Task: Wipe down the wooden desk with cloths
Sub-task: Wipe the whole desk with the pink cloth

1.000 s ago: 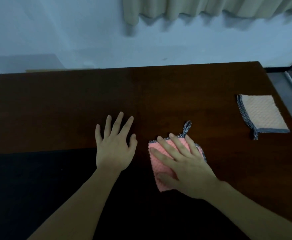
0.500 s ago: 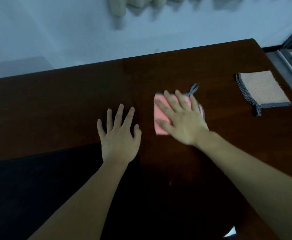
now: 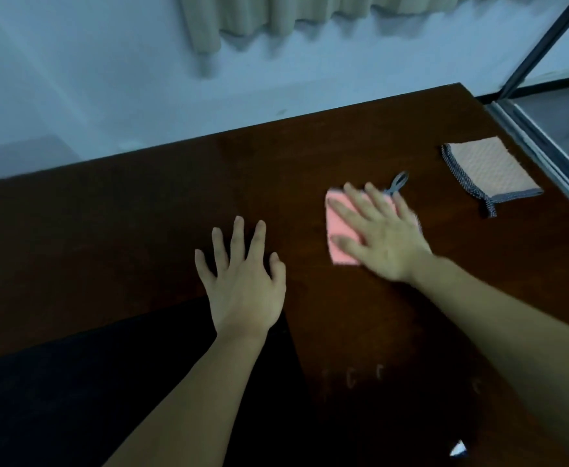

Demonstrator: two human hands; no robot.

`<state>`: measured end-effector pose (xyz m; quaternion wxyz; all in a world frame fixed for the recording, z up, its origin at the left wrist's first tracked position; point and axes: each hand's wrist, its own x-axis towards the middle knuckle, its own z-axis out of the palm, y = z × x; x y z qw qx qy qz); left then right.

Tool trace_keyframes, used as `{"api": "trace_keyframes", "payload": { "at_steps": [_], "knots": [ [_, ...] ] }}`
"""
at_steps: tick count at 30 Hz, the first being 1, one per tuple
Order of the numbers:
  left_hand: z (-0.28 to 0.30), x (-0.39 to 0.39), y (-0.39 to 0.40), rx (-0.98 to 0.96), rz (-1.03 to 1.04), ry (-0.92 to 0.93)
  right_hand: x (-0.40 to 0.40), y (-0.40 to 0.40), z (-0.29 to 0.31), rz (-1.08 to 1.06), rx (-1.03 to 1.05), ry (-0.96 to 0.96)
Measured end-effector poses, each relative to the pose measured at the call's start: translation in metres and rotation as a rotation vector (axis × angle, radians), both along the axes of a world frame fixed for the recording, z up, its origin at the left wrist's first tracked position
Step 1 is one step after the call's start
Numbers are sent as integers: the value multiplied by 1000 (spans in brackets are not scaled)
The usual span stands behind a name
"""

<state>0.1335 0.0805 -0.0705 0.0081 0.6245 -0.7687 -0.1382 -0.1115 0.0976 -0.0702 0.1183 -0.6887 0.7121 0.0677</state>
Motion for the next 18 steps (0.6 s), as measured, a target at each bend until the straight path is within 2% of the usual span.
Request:
{"api": "trace_keyframes", "payload": {
  "at_steps": [3, 5, 13, 18],
  "knots": [
    [-1, -1, -1, 5, 5, 7, 0, -38, -1, -148, 7, -25],
    [0, -2, -1, 4, 6, 9, 7, -36, 2, -182, 12, -25],
    [3, -2, 1, 26, -5, -2, 42, 107, 3, 19, 24, -49],
    [2, -1, 1, 32, -12, -24, 21, 96, 4, 89, 22, -32]
  ]
}}
